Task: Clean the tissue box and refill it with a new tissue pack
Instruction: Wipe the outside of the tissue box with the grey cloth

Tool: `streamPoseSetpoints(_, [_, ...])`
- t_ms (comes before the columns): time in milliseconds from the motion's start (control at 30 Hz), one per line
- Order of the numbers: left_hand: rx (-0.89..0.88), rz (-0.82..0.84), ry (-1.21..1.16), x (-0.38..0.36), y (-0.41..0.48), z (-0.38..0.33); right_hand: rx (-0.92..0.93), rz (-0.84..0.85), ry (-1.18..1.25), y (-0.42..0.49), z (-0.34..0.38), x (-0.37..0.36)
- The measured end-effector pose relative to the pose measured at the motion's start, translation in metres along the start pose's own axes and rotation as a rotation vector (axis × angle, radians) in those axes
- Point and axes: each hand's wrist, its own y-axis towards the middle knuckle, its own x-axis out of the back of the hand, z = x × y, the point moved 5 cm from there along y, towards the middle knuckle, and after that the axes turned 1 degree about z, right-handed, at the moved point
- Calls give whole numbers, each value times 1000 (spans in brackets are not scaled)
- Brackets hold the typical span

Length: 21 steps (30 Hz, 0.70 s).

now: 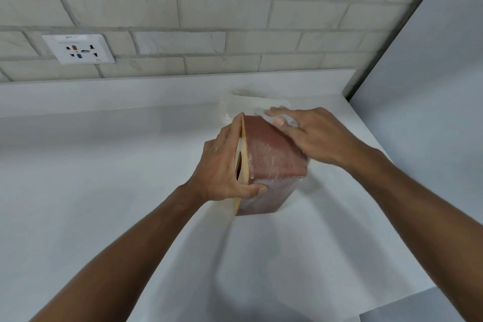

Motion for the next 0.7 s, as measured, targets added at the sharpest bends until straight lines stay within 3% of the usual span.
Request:
streamPoseSetpoints(167, [3,10,-3,-1,0,-1,125,19,-3,-17,13,-13])
streamPoseSetpoints(267, [5,10,-11,0,0,-1,-31,-21,28,-14,-5,1])
streamPoseSetpoints(433, [9,13,-23,-1,0,-2,96,-29,50,-24,10,-11])
streamPoseSetpoints(533, [2,5,-28,-1,0,-2,-29,-98,59,-19,4,-2])
streamPoseSetpoints(700, [2,-7,-25,0,2,-4,97,10,-17,-12,35,-19])
